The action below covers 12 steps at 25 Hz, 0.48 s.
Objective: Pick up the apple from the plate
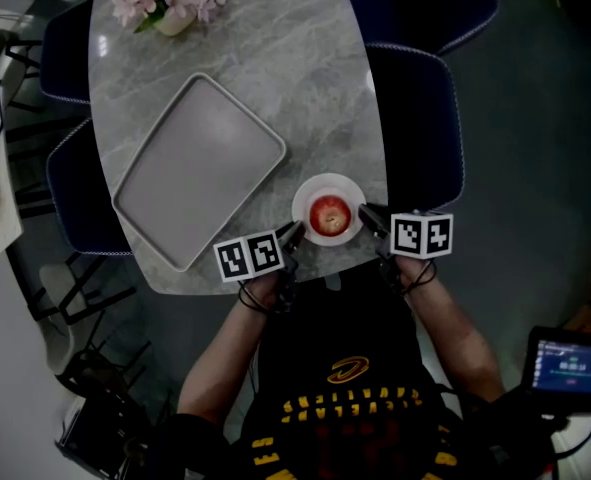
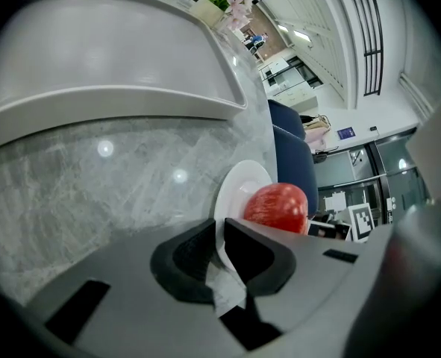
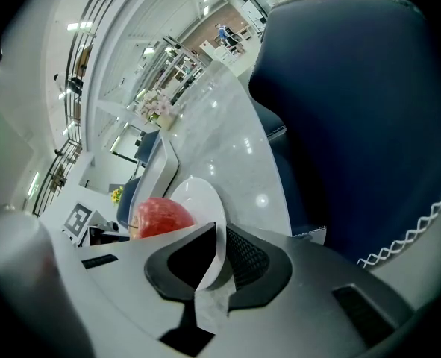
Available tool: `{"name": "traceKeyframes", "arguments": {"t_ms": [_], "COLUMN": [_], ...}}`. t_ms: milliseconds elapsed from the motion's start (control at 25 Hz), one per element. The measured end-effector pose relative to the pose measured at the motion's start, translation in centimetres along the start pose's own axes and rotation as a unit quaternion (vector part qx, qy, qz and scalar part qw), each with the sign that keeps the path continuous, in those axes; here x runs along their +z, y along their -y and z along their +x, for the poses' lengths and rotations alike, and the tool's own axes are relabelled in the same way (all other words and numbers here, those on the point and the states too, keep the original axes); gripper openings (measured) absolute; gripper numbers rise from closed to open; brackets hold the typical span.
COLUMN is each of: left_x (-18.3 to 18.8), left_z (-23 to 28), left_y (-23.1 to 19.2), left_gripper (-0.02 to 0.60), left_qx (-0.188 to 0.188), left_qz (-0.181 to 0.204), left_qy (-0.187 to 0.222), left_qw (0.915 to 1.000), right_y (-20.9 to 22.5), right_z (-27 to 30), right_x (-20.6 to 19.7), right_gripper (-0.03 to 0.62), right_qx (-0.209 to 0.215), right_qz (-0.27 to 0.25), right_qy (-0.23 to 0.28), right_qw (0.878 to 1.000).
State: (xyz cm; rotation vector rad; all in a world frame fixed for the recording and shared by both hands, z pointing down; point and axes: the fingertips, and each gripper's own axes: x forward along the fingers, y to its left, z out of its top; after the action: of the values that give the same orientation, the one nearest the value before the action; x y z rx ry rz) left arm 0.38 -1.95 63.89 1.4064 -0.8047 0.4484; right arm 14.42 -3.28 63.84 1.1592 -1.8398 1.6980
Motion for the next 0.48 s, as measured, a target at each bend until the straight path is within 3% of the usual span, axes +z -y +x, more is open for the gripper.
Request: {"name": "traceKeyframes", "arguments": {"t_ms": [480], "left_x": [0.0], "left_z": [0.25], "left_y": [-0.36], "left_gripper": [0.037], "left_qx": [0.001], "left_qz": [0.003], "left_qy": [0.004], "left_qw": [1.0], "right_y": [0.33], "right_z": [0.6], "right_x": [-0.16], "right_gripper": [0.051], "right_qx": [0.0], "right_qz": [-0.004], "right_qy": [-0.003], "right_qw": [1.0]}}
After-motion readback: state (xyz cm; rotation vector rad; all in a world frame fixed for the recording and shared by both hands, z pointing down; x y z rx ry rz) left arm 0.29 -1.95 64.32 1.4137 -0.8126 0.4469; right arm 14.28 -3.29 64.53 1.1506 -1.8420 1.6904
